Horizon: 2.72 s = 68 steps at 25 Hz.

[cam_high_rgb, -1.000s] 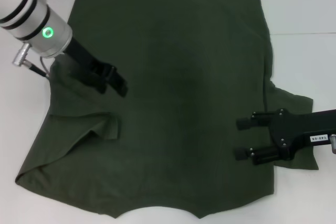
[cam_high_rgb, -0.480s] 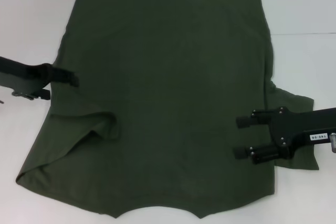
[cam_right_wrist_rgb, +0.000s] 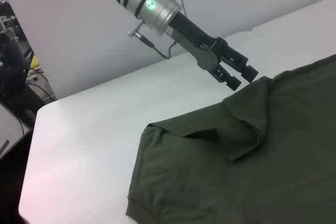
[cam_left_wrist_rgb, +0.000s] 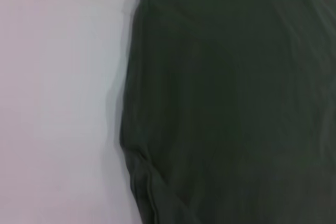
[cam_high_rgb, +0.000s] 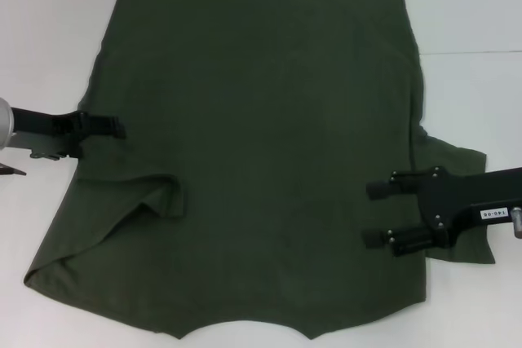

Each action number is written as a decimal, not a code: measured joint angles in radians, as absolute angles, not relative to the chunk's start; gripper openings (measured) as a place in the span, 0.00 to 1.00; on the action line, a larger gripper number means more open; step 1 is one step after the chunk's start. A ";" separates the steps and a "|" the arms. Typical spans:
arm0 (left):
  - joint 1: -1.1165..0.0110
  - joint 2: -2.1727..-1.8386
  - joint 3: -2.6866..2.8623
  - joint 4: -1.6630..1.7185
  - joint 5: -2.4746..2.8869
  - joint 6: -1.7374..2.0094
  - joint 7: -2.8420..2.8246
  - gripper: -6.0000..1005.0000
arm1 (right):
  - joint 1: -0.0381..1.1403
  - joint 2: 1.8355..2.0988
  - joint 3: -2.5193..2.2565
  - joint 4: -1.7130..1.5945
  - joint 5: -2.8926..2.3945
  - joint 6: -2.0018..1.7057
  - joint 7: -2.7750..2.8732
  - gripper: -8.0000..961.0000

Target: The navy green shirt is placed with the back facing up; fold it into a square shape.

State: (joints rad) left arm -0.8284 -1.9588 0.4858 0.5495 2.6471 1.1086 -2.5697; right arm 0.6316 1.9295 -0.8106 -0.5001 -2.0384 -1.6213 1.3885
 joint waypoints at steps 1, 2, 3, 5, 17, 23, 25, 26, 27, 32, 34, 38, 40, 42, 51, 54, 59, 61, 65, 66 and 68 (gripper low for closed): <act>-0.829 -1.961 0.487 0.545 2.647 1.095 -2.563 0.93 | 0.631 1.929 -0.811 -0.500 -2.040 -1.621 1.388 0.95; -0.829 -1.963 0.488 0.543 2.647 1.080 -2.554 0.93 | 0.630 1.929 -0.811 -0.500 -2.043 -1.621 1.388 0.95; -0.829 -1.966 0.488 0.543 2.647 1.067 -2.544 0.92 | 0.629 1.928 -0.811 -0.500 -2.045 -1.621 1.388 0.95; -0.826 -1.969 0.485 0.545 2.647 1.054 -2.531 0.92 | 0.628 1.928 -0.811 -0.500 -2.051 -1.621 1.388 0.95; -0.814 -1.982 0.483 0.537 2.632 0.995 -2.469 0.92 | 0.630 1.926 -0.811 -0.500 -2.061 -1.620 1.393 0.95; -0.810 -1.988 0.483 0.535 2.632 0.993 -2.460 0.92 | 0.632 1.929 -0.811 -0.500 -2.062 -1.624 1.394 0.95; -0.810 -1.988 0.485 0.530 2.632 0.992 -2.460 0.92 | 0.632 1.929 -0.811 -0.500 -2.062 -1.624 1.393 0.95; -0.810 -1.989 0.485 0.527 2.632 0.992 -2.460 0.92 | 0.632 1.929 -0.811 -0.499 -2.062 -1.624 1.392 0.95; -0.810 -1.989 0.486 0.525 2.632 0.991 -2.459 0.92 | 0.632 1.930 -0.811 -0.499 -2.062 -1.624 1.391 0.95; -0.809 -1.989 0.484 0.525 2.632 0.986 -2.449 0.92 | 0.632 1.931 -0.811 -0.496 -2.062 -1.620 1.389 0.95; -0.809 -1.988 0.482 0.524 2.631 0.989 -2.449 0.92 | 0.630 1.931 -0.811 -0.497 -2.062 -1.620 1.389 0.95; -0.821 -1.989 0.485 0.514 2.614 1.007 -2.452 0.92 | 0.629 1.931 -0.811 -0.498 -2.062 -1.619 1.389 0.95; -0.831 -1.989 0.485 0.509 2.607 1.023 -2.457 0.92 | 0.629 1.931 -0.811 -0.499 -2.062 -1.619 1.389 0.95; -0.840 -1.988 0.484 0.496 2.598 1.029 -2.459 0.92 | 0.629 1.931 -0.811 -0.499 -2.062 -1.619 1.388 0.95; -0.868 -2.002 0.496 0.479 2.592 1.011 -2.477 0.92 | 0.623 1.930 -0.811 -0.499 -2.062 -1.618 1.389 0.94; -0.859 -1.987 0.522 0.482 2.593 1.014 -2.506 0.92 | 0.623 1.930 -0.811 -0.500 -2.062 -1.620 1.391 0.94; -0.835 -1.983 0.526 0.499 2.602 1.019 -2.521 0.92 | 0.623 1.928 -0.811 -0.501 -2.062 -1.622 1.395 0.94; -0.831 -1.983 0.526 0.506 2.622 1.021 -2.534 0.92 | 0.623 1.928 -0.811 -0.501 -2.062 -1.622 1.396 0.94; -0.830 -1.982 0.526 0.508 2.634 1.046 -2.549 0.92 | 0.627 1.928 -0.811 -0.501 -2.062 -1.620 1.397 0.94; -0.831 -1.982 0.526 0.508 2.634 1.054 -2.550 0.91 | 0.628 1.928 -0.812 -0.501 -2.062 -1.620 1.397 0.94; -0.835 -1.982 0.531 0.506 2.635 1.060 -2.551 0.91 | 0.629 1.928 -0.811 -0.501 -2.062 -1.620 1.397 0.94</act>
State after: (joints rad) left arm -0.8346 -1.9819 0.5305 0.5061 2.6347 1.0603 -2.5506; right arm 0.6294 1.9280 -0.8115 -0.5007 -2.0616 -1.6199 1.3972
